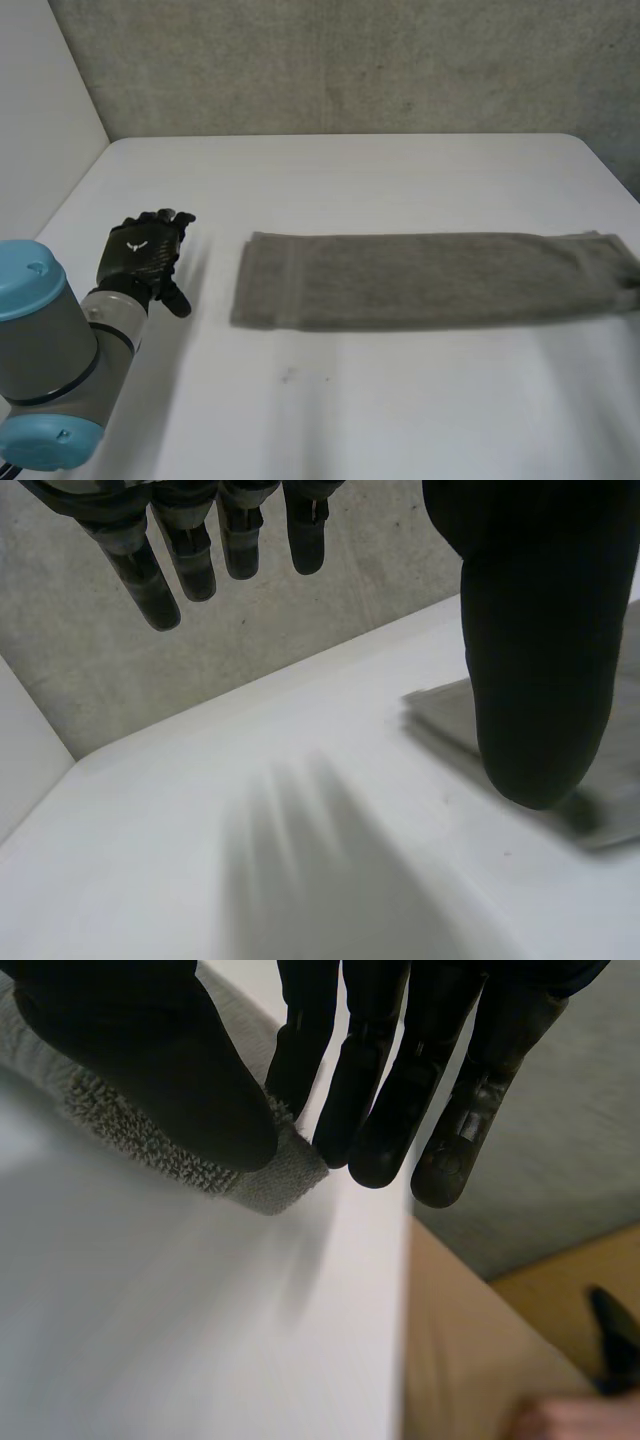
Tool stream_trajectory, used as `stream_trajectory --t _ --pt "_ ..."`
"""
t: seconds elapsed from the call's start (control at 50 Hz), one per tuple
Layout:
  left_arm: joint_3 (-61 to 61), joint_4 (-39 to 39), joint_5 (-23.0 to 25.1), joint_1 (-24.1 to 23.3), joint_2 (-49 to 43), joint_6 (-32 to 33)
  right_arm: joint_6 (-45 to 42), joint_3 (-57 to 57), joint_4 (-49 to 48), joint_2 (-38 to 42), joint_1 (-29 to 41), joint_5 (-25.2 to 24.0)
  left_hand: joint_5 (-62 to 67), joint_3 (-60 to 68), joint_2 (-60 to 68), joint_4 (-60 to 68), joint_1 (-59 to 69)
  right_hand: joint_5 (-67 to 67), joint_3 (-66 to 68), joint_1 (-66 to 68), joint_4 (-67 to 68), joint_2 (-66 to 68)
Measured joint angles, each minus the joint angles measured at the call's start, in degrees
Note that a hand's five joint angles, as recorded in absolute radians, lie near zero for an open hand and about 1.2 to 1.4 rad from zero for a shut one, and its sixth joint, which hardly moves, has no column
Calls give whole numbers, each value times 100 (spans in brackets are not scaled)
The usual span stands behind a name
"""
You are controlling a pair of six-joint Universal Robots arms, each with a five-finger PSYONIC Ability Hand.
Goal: Fold the towel.
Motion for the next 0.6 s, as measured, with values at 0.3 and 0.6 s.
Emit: stream_trajectory --t 0.3,0.6 --pt "-32 0 -7 77 32 0 499 -333 -34 -772 1177 227 0 0 0 0 0 48 19 0 4 0" --pt "-53 0 -17 93 49 0 1146 -770 -596 -186 5154 -467 0 0 0 -5 0 53 31 0 7 0"
